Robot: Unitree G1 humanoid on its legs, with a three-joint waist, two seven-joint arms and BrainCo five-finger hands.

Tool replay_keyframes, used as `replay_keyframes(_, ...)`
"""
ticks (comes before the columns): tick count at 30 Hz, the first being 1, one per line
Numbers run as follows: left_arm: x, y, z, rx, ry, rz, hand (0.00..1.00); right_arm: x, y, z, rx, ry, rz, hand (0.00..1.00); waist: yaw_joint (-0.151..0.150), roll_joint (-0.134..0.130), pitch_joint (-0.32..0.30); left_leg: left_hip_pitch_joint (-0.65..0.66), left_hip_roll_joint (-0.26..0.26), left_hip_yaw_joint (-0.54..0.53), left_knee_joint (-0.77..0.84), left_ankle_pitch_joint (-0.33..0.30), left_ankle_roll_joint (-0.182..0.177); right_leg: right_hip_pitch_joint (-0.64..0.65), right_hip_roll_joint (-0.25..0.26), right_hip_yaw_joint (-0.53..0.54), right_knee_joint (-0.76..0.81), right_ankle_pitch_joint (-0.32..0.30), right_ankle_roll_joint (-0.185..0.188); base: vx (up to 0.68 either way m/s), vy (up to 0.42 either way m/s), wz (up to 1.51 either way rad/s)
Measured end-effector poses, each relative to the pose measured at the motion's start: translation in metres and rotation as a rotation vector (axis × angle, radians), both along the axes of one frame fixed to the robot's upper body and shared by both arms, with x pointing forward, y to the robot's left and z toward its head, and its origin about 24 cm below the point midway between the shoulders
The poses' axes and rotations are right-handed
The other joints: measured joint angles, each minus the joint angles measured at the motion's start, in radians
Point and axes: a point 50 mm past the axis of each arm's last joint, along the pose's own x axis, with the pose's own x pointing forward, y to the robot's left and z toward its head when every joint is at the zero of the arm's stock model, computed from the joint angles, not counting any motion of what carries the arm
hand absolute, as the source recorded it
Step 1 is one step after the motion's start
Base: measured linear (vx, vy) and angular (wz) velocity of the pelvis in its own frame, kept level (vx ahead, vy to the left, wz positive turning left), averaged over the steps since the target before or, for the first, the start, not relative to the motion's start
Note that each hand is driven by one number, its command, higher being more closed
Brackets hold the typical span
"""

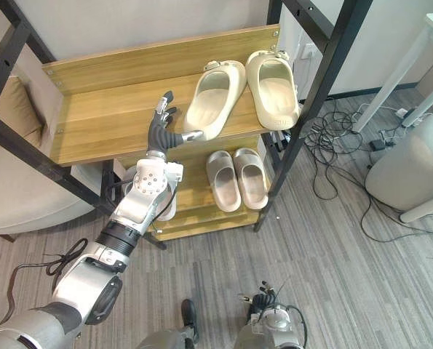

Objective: Organize the slippers on the shoe rack

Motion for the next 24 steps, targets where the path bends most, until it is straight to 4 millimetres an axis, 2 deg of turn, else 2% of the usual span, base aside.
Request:
replay_keyframes(5,-0.002,-0.009,-0.001,-0.009,0.001,-0.034,0.00,0.002,0.000,0.001,-0.001,-0.004,0.002,0.00,-0.012,-0.007,-0.003,0.000,0.000,0.000,0.000,0.000,0.000,0.000,0.000,0.000,0.000,0.000,0.001,0.00,0.000,0.00)
replay_keyframes(14,-0.014,-0.050,-0.005,-0.032,0.015,-0.164,0.00,0.001,0.001,0.000,-0.002,-0.002,0.005,0.00,-0.035,-0.009,-0.002,0.012,0.002,0.003,0.000,-0.003,-0.004,0.009,0.001,0.003,0.000,-0.003,0.004,0.00,0.000,0.00)
replay_keyframes(24,-0.014,-0.051,-0.006,-0.032,0.017,-0.166,0.00,0.008,0.001,0.003,-0.009,-0.019,0.003,0.00,-0.035,-0.011,-0.001,0.012,0.002,0.006,0.000,-0.004,-0.005,0.008,0.001,0.008,-0.001,-0.003,0.004,0.00,0.000,0.00)
